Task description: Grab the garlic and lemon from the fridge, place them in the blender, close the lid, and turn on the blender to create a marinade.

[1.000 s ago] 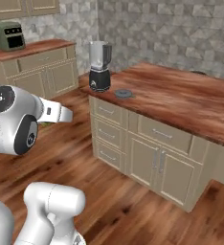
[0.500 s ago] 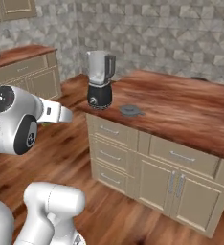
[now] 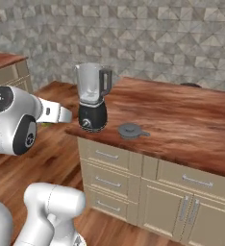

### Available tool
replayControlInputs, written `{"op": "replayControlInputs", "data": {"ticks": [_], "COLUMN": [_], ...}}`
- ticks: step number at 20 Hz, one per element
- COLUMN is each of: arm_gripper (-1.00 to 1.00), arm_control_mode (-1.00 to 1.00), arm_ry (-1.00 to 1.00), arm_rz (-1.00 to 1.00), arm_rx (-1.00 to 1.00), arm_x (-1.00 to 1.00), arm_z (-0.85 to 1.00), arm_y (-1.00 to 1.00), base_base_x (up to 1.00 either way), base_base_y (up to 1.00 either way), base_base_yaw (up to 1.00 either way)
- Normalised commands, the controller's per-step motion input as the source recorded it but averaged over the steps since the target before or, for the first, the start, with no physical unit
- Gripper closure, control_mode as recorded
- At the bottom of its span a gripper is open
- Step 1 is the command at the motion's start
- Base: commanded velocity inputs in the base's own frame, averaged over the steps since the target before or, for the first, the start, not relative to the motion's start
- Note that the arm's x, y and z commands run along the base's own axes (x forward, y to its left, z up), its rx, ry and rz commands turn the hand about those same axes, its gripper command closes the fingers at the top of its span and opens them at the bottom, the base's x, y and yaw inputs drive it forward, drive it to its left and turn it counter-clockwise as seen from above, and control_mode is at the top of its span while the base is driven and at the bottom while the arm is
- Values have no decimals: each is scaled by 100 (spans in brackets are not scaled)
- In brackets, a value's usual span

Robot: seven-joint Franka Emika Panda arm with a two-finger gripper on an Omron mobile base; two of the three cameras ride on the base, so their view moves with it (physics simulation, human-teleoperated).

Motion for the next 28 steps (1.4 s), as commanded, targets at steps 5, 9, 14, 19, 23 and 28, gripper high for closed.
{"op": "replayControlInputs", "data": {"ticks": [5,9,14,19,23,28], "arm_gripper": [100,100,100,100,100,100], "arm_control_mode": [100,100,100,100,100,100], "arm_ry": [0,0,0,0,0,0], "arm_rz": [0,0,0,0,0,0], "arm_rx": [0,0,0,0,0,0], "arm_x": [0,0,0,0,0,0], "arm_z": [0,0,0,0,0,0], "arm_y": [0,0,0,0,0,0], "base_base_x": [80,71,40,17,42,47], "base_base_y": [17,1,0,0,0,0], "base_base_yaw": [-29,-24,-14,-1,0,-1]}}
